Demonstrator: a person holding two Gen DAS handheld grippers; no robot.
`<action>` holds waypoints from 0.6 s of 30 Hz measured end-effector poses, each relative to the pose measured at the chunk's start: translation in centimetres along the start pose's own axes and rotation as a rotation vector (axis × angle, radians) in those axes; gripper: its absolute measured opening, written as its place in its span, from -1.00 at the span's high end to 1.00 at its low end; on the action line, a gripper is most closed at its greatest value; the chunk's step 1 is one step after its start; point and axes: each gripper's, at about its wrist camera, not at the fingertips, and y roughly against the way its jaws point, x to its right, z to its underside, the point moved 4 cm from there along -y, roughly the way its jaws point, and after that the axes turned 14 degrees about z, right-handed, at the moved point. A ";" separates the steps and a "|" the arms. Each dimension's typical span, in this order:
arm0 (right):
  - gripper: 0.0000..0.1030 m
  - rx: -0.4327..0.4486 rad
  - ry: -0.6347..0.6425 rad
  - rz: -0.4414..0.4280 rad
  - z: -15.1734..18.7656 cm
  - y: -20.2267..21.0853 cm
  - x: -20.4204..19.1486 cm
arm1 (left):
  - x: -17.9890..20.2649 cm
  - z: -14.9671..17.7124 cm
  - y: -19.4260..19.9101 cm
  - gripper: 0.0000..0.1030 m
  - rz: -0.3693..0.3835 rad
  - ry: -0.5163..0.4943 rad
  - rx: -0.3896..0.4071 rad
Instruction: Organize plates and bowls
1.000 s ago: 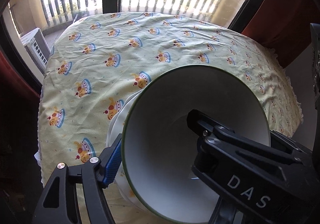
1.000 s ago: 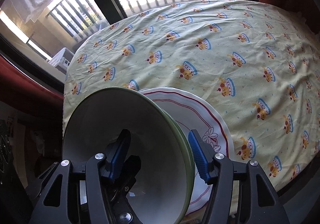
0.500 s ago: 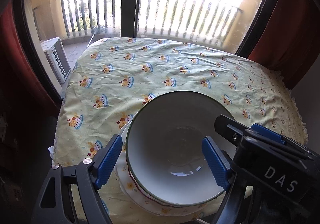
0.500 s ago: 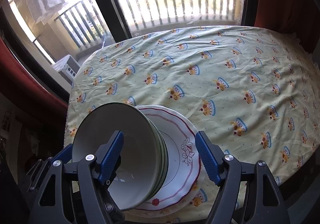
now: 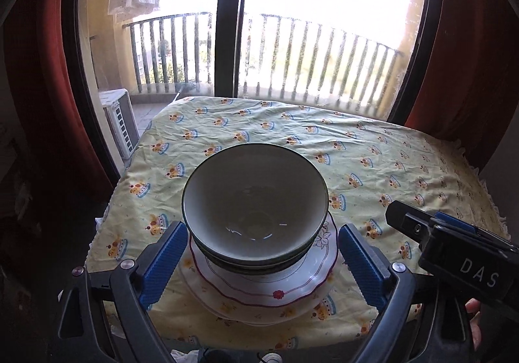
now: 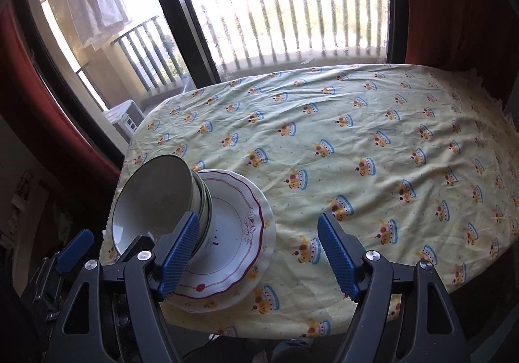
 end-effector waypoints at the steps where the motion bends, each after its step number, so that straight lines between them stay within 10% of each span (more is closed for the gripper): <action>1: -0.52 0.015 -0.002 0.006 0.4 0.2 0.7 | 0.3 0.4 0.1 -0.85 -0.001 0.002 0.008; 18: -0.52 0.149 0.022 0.098 6.8 1.8 6.4 | 3.4 5.7 0.9 -0.86 -0.027 -0.041 0.072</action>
